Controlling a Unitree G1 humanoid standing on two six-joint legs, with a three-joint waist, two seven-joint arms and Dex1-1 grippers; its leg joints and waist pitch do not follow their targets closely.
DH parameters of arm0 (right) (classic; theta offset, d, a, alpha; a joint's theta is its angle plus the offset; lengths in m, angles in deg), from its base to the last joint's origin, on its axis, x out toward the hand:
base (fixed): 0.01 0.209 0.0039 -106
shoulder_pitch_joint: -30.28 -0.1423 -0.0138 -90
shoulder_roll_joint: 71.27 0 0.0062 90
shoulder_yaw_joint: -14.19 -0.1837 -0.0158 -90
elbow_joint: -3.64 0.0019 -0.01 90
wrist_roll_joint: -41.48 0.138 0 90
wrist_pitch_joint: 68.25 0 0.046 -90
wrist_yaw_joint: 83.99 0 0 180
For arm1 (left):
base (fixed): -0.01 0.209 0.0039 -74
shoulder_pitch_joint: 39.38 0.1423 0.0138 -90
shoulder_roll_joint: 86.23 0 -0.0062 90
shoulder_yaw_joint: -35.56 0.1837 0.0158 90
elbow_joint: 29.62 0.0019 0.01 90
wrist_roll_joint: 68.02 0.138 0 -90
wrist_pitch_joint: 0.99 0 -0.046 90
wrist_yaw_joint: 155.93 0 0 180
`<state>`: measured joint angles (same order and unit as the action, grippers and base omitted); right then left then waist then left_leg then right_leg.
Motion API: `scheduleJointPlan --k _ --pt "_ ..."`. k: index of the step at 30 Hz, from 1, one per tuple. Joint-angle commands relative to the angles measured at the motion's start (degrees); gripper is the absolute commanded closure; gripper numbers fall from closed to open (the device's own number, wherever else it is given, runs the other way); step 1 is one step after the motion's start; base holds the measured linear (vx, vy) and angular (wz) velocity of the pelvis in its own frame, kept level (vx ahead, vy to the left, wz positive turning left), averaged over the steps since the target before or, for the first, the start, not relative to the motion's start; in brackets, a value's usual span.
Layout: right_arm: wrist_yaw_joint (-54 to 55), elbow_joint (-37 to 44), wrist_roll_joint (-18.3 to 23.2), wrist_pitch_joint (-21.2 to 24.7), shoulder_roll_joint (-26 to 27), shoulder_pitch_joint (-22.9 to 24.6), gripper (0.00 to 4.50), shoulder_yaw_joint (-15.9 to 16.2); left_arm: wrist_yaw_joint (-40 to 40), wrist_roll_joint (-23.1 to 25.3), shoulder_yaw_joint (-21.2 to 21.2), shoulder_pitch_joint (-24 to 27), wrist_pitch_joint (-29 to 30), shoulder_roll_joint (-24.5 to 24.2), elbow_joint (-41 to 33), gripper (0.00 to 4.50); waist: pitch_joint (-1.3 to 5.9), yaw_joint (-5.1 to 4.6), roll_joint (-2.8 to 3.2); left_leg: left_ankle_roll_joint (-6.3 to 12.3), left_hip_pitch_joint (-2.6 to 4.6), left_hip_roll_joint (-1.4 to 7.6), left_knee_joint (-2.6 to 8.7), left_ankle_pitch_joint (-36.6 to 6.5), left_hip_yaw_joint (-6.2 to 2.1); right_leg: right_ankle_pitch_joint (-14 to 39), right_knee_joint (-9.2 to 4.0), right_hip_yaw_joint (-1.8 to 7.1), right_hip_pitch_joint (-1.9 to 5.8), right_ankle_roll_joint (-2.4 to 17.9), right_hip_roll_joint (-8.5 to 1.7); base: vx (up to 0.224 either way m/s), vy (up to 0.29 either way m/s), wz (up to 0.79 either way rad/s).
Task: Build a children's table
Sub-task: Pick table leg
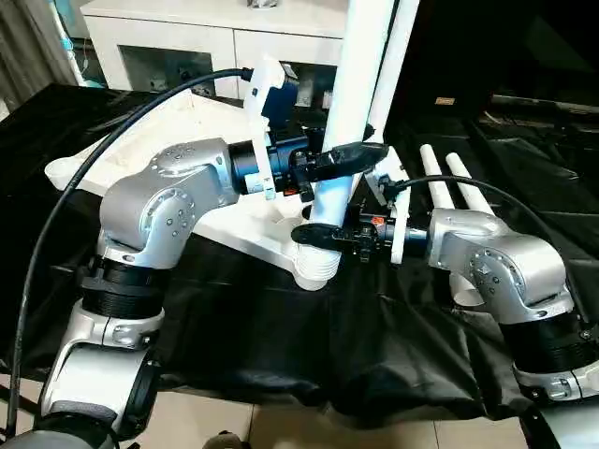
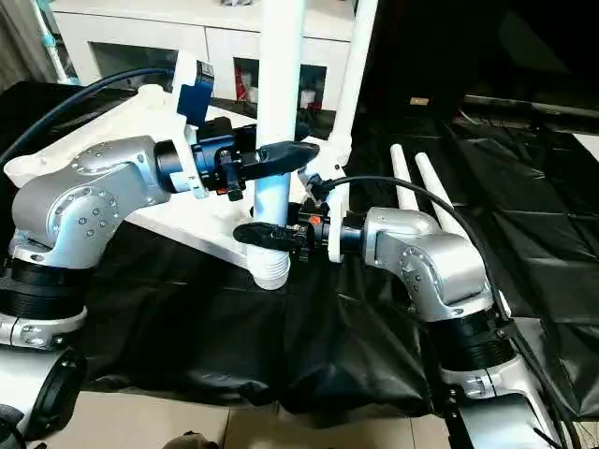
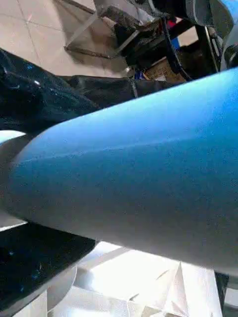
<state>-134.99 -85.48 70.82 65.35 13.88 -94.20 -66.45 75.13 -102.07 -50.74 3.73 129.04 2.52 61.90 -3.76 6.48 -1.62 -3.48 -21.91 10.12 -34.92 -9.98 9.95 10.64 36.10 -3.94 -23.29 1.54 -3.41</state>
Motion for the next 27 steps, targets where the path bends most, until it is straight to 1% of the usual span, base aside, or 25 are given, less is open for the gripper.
scheduleJointPlan --k 1,2,3,4,6,7,8,10,12,14,17,18,19,20,21,22,23,24,25,26,27 --pt "0.73 0.18 -0.04 -0.22 0.07 -0.18 2.54 -0.98 0.58 0.5 0.33 -0.12 -0.3 -0.35 -0.34 2.67 4.73 0.12 0.42 0.13 0.91 2.78 3.6 -6.27 -0.97 4.54 -3.55 3.08 3.79 11.45 -4.74 0.0 0.0 0.0" --pt "1.01 0.1 -0.15 -0.41 0.22 -0.16 2.54 -1.12 0.53 0.39 0.1 -0.09 -0.1 -0.47 -0.16 2.11 4.72 0.12 0.4 0.1 0.9 2.78 3.6 -6.29 -0.96 4.66 -3.55 3.08 3.8 11.41 -4.74 0.0 0.0 0.0" --pt "1.68 -0.12 -0.22 -0.66 0.57 -0.22 2.54 -1.56 1.22 -0.03 -0.34 0.1 0.01 -0.92 0.1 1.97 4.72 0.13 0.42 0.07 0.88 2.77 3.61 -6.26 -0.96 4.66 -3.54 3.08 3.79 11.4 -4.76 0.0 0.0 0.0" --pt "2.14 -0.27 -0.25 -0.83 0.8 -0.27 2.54 -1.88 1.41 -0.23 -0.69 0.26 0.0 -1.18 0.2 1.97 4.73 0.09 0.52 0.01 0.91 2.75 3.62 -6.32 -0.98 4.83 -3.54 3.07 3.73 11.34 -4.74 0.0 0.0 0.0" --pt "2.91 -0.53 -0.07 -0.92 1.19 -0.41 2.55 -2.61 1.78 -0.8 -1.42 0.25 0.22 -1.5 0.68 1.97 4.69 0.04 0.49 -0.14 0.96 2.74 3.65 -6.55 -0.96 5.3 -3.61 3.07 3.72 11.17 -4.7 0.0 0.0 0.0" --pt "3.23 -0.61 0.05 -0.91 1.36 -0.45 2.56 -2.94 1.86 -0.99 -1.73 0.18 0.36 -1.63 0.94 1.86 4.68 0.04 0.56 -0.29 0.97 2.73 3.67 -6.61 -0.97 5.45 -3.61 3.08 3.69 11.09 -4.7 0.0 0.0 0.0" --pt "3.25 -0.61 0.06 -0.91 1.37 -0.45 2.56 -2.96 1.84 -1.0 -1.75 0.17 0.37 -1.64 0.97 1.86 4.71 0.01 0.59 -0.43 1.01 2.75 3.69 -6.83 -1.0 5.53 -3.61 3.06 3.69 11.05 -4.71 0.0 0.0 0.0" --pt "4.01 -0.62 0.35 -0.9 1.78 -0.53 2.58 -3.67 1.59 -1.06 -2.29 -0.12 0.58 -1.88 1.94 1.61 4.72 0.01 0.68 -0.54 0.97 2.75 3.68 -6.76 -0.99 4.8 -3.54 3.09 3.71 11.2 -4.7 0.0 0.0 0.0" --pt "4.23 -0.58 0.51 -0.88 1.94 -0.52 2.59 -3.93 1.82 -1.22 -2.41 -0.16 0.59 -1.93 2.19 1.54 4.76 0.11 0.77 -0.68 1.14 2.76 3.67 -6.88 -0.96 4.71 -3.53 3.1 3.6 11.22 -4.69 0.0 0.0 0.0" --pt "5.43 -0.77 0.2 -1.36 2.4 -0.41 2.6 -4.81 1.77 0.13 -2.6 -0.23 -1.6 -2.48 3.36 1.48 4.72 0.15 0.98 -0.88 0.99 2.68 3.71 -7.0 -1.02 4.47 -3.49 3.06 3.67 11.24 -4.62 0.0 0.0 0.0" --pt "6.59 -1.33 -0.15 -1.77 2.62 -0.45 2.61 -5.63 1.45 1.26 -3.27 -0.52 -3.63 -3.02 4.78 1.13 4.78 0.05 0.92 -1.17 1.03 2.68 3.76 -7.51 -1.08 4.93 -3.6 3.04 3.78 10.85 -4.7 0.0 0.0 0.0" --pt "7.28 -1.73 -0.29 -1.98 2.74 -0.5 2.61 -6.16 1.51 1.61 -3.77 -0.72 -4.49 -3.37 5.63 1.13 4.76 0.03 0.88 -1.12 1.0 2.64 3.74 -7.47 -1.05 4.97 -3.69 3.05 3.74 10.78 -4.67 0.0 0.0 0.0" --pt "8.44 -2.35 -0.51 -2.34 2.94 -0.61 2.61 -7.0 1.66 1.99 -4.61 -1.09 -5.4 -4.12 7.1 1.13 4.74 0.08 1.22 -1.38 1.03 2.62 3.79 -7.61 -1.13 5.31 -3.69 3.02 3.7 10.67 -4.72 0.0 0.0 0.0" --pt "9.83 -2.94 -0.97 -2.79 3.1 -0.7 2.61 -7.69 3.04 2.68 -4.78 -1.08 -6.49 -5.45 8.14 1.13 4.71 -0.11 1.24 -1.57 1.07 2.56 3.85 -8.2 -1.11 5.88 -3.91 3.03 3.62 10.29 -4.61 0.0 0.0 0.0" --pt "9.83 -2.94 -0.97 -2.79 3.1 -0.7 2.61 -7.69 3.04 2.68 -4.78 -1.08 -6.49 -5.45 8.14 1.13 4.7 -0.24 1.15 -1.78 1.01 2.48 3.88 -8.45 -1.09 6.2 -3.77 3.01 3.74 10.14 -4.52 0.0 0.0 0.0" --pt "11.85 -3.85 -1.92 -3.33 3.24 -0.83 2.62 -8.54 5.62 3.72 -4.57 -0.71 -8.21 -7.71 9.16 1.13 4.81 -0.2 1.21 -1.9 1.15 2.51 3.86 -8.48 -1.08 6.16 -3.72 3.0 3.77 10.2 -4.57 0.0 0.0 0.0" --pt "11.85 -3.85 -1.92 -3.33 3.24 -0.83 2.62 -8.54 5.62 3.72 -4.57 -0.71 -8.21 -7.71 9.16 1.13 4.84 -0.21 1.45 -2.22 1.26 2.59 3.87 -8.1 -1.11 5.47 -3.62 3.03 3.57 10.31 -4.56 0.0 0.0 0.0" --pt "12.92 -4.55 -3.08 -4.03 3.01 -0.84 2.62 -8.5 6.38 5.14 -3.71 -0.46 -9.36 -9.03 9.71 1.13 4.82 -0.25 1.43 -2.29 1.26 2.62 3.88 -8.09 -1.09 4.89 -3.57 3.04 3.56 10.57 -4.55 0.0 0.0 0.0" --pt "13.65 -5.02 -3.87 -4.51 2.86 -0.85 2.62 -8.47 6.89 6.11 -3.12 -0.29 -10.14 -9.92 10.09 1.13 4.83 -0.23 1.56 -2.44 1.24 2.63 3.89 -7.8 -1.14 4.05 -3.5 3.02 3.5 10.59 -4.52 0.0 0.0 0.0" --pt "15.46 -6.31 -6.26 -5.82 2.35 -0.62 2.62 -7.99 8.3 10.93 0.81 0.38 -13.46 -13.12 11.77 1.13 4.76 -0.15 1.41 -2.28 1.27 2.62 3.97 -7.88 -1.24 4.36 -3.67 3.02 3.49 10.18 -4.56 0.0 0.0 0.0" --pt "15.46 -6.31 -6.26 -5.82 2.35 -0.62 2.62 -7.99 8.3 10.93 0.81 0.38 -13.46 -13.12 11.77 1.13 4.67 -0.39 1.44 -2.47 1.22 2.53 4.0 -8.39 -1.08 5.03 -3.55 3.1 3.52 9.84 -4.44 0.0 0.0 0.0"
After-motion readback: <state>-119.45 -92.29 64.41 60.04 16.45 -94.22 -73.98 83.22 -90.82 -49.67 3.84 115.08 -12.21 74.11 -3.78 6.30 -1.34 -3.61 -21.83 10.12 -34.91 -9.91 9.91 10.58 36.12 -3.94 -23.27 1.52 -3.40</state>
